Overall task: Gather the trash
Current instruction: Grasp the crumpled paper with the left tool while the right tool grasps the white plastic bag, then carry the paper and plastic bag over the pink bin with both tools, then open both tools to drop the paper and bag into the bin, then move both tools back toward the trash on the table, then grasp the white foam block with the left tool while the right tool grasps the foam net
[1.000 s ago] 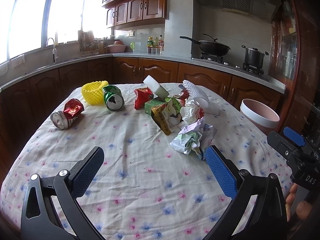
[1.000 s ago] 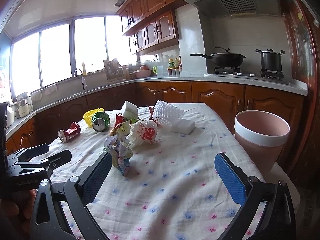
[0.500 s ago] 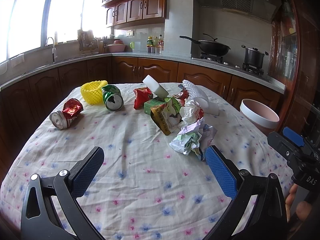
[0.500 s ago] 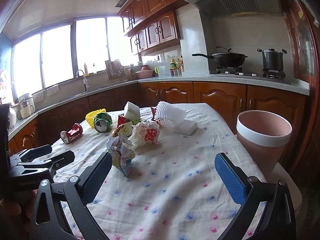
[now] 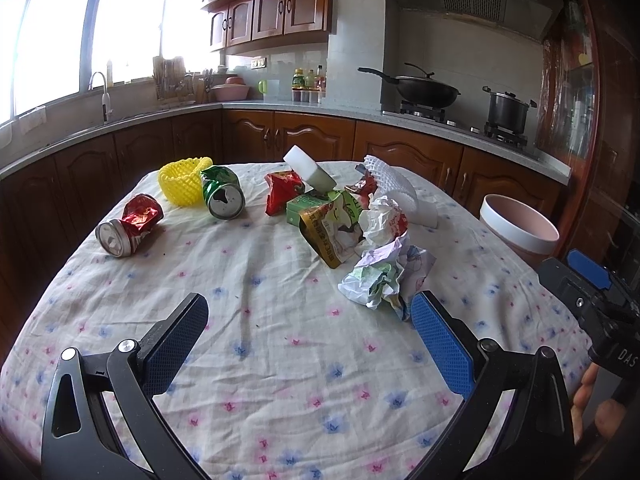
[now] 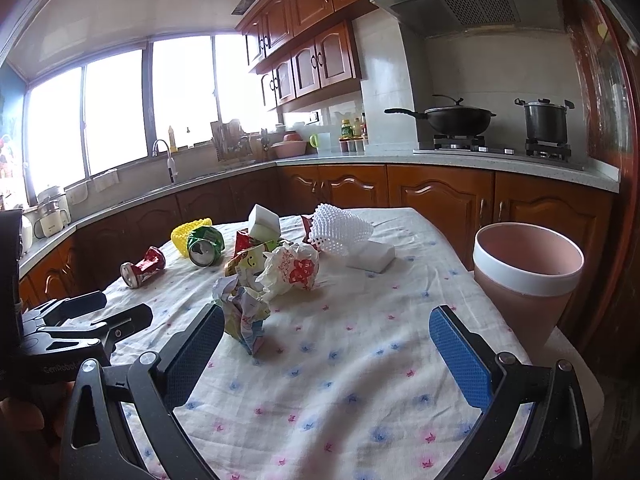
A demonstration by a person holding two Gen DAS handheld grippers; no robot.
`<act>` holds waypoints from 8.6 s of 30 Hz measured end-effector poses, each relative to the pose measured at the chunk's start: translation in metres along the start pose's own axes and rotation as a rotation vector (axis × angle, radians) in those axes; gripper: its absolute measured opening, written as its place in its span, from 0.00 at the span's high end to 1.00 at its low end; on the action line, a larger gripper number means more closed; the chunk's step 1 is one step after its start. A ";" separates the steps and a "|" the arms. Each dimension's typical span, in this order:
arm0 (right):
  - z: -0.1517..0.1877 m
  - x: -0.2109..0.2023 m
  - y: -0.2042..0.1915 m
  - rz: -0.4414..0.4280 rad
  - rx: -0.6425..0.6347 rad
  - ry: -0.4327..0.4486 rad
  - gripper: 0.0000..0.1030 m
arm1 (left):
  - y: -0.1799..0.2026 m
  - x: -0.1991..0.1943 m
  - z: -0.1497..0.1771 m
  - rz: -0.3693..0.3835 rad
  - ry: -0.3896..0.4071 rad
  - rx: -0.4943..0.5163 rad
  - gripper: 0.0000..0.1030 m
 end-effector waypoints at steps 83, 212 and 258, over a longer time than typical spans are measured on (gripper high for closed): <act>-0.034 0.091 0.132 -0.173 0.364 -0.229 0.62 | 0.118 0.094 -0.056 0.438 -0.303 0.119 0.84; -0.057 0.179 0.081 -0.248 0.311 -0.282 0.18 | -0.002 0.196 -0.128 0.128 -0.350 -0.217 0.39; -0.029 0.255 0.047 -0.273 0.279 -0.426 0.89 | -0.007 0.192 -0.134 0.189 -0.363 -0.177 0.69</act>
Point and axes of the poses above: each gripper's, at about its wrist camera, not at the fingertips, and x roughly the way its jaws point, y to its right, z to its underside, the point moved 6 cm from there along x, roughly the way its jaws point, and after that the axes turned 8 degrees about -x, right-handed, at the moved point
